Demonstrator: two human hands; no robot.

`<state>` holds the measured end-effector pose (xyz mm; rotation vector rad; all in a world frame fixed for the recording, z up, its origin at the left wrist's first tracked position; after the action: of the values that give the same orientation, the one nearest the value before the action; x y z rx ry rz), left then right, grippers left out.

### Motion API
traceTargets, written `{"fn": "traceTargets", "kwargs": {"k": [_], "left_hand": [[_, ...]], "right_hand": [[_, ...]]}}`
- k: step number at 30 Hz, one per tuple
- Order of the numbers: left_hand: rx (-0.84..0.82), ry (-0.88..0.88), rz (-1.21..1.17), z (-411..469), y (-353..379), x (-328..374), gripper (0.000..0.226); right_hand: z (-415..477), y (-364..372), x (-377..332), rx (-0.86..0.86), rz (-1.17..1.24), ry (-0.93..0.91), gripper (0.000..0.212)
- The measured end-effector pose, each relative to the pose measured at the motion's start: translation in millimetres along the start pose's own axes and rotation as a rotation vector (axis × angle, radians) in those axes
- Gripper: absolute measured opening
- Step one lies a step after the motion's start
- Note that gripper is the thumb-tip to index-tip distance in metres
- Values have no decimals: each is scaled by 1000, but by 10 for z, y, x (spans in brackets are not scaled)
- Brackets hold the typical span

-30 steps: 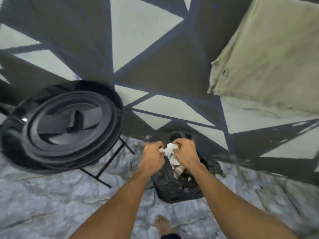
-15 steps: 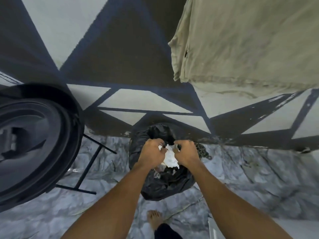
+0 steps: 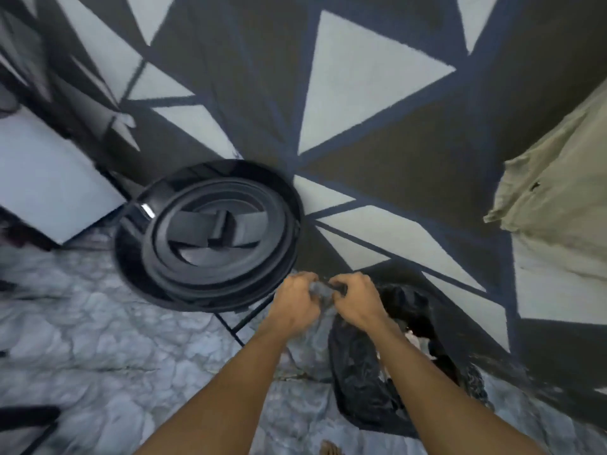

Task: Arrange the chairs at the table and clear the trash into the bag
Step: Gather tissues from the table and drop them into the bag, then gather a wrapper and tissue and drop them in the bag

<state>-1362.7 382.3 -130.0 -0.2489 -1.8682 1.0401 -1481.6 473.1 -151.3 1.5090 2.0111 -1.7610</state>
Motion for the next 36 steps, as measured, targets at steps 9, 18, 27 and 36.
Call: {"fn": "traceTargets", "kwargs": {"k": [9,18,27,36], "left_hand": [[323,-379,-57,-1880,-1822,-2038,36],[596,-763,-120,-4372,-2815,-3734,49],[774,-1008,-156,-5931,-3267,-4745,51],[832,-1143,-247,-6317,-3661,-5888,38]], "right_hand": [[-132,1753,-2875,-271,-153,-428,28],[-1146,3992,-5161,-583,-314,-791,37],[-1951,5531,-6462,-783,-415,-1011,41],[-1810,6658,-7434,-868,-490,-1105,41]]}}
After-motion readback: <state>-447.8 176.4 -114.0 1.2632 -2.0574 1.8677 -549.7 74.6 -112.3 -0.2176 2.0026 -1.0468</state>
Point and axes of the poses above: each hand's wrist, its own z-axis towards the middle knuckle, its own y-axis out of the palm, x = y × z, the point moved 8 cm from there along z, towards the middle knuckle, and after that the axes turned 9 degrees about -x, right-handed, at the moved point
